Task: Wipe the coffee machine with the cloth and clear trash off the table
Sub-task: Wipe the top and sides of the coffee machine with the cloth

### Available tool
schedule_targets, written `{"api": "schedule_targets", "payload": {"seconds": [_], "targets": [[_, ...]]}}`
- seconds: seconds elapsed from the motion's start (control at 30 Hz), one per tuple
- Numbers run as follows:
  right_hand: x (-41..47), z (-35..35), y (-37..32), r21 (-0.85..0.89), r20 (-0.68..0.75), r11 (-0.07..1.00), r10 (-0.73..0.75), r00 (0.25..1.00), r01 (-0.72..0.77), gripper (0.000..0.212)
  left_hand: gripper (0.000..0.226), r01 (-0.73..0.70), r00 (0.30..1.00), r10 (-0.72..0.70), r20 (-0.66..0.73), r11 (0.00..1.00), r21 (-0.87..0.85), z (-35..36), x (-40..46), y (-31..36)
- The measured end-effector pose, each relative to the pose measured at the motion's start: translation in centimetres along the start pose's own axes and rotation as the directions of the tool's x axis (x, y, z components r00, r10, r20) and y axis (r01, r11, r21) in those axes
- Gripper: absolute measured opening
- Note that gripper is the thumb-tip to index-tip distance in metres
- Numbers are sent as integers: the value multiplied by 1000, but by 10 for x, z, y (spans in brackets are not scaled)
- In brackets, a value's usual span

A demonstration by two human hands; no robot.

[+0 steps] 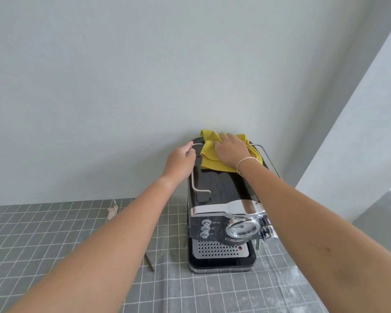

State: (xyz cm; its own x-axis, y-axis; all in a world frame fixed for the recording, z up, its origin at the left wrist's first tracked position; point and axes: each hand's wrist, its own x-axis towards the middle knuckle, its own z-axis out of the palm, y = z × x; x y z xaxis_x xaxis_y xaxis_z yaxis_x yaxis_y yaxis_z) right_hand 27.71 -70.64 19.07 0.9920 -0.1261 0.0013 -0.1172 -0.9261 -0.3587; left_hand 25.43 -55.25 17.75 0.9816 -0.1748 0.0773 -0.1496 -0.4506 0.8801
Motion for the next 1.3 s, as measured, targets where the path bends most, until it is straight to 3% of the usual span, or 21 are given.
{"api": "schedule_targets", "payload": {"seconds": [0.33,0.97,1.3], "targets": [[-118,-2,5,-1,-10,997,-79,997,79,56,45,0,1000,0,-5,1000,9,1,-2,3],[-5,-6,-10,-12,2,1000,21,1000,-21,50,45,-10,1000,9,-8,1000,-24,2,1,2],[-69,-13,-5,-1,2,982,-187,982,187,46,44,-1,1000,0,-12,1000,-27,1,-1,2]]}}
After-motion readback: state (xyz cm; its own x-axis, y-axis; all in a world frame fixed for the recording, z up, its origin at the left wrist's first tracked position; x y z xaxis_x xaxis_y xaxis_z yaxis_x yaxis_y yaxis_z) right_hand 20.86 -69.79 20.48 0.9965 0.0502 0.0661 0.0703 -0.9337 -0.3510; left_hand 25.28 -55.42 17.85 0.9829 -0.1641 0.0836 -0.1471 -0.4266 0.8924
